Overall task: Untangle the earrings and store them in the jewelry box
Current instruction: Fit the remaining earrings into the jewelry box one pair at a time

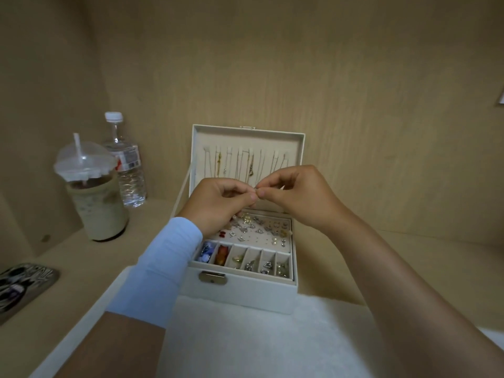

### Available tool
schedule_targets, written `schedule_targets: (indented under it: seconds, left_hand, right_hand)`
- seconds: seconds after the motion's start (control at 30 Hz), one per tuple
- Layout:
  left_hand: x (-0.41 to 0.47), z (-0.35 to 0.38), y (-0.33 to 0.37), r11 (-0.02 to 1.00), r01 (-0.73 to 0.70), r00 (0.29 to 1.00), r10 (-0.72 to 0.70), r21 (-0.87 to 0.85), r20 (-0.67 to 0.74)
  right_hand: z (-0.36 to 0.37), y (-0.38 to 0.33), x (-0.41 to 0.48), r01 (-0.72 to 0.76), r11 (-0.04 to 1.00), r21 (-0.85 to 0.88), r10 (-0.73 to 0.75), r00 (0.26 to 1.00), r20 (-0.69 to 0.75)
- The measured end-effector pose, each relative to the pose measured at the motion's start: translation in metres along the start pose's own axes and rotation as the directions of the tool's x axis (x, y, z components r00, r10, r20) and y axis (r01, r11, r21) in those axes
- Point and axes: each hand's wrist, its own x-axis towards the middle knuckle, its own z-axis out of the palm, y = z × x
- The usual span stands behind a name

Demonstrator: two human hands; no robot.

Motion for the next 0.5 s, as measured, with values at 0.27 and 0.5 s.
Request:
schedule_targets:
  seconds: [0.27, 0.5]
  left_hand:
    - [-0.002, -0.008, -0.013, 0.999, 0.053, 0.996, -0.054, 0.014, 0.078]
    - [-0.004, -0.005, -0.013, 0.997, 0.062, 0.995, -0.064, 0.035, 0.079]
  right_hand:
    - [-0.012, 0.003, -0.013, -0.010, 0.946, -0.325, 0.068, 0.983, 0.171]
    - [0.000, -0.006, -0.017, 0.013, 0.802, -0.598, 0.186, 0.945, 0.270]
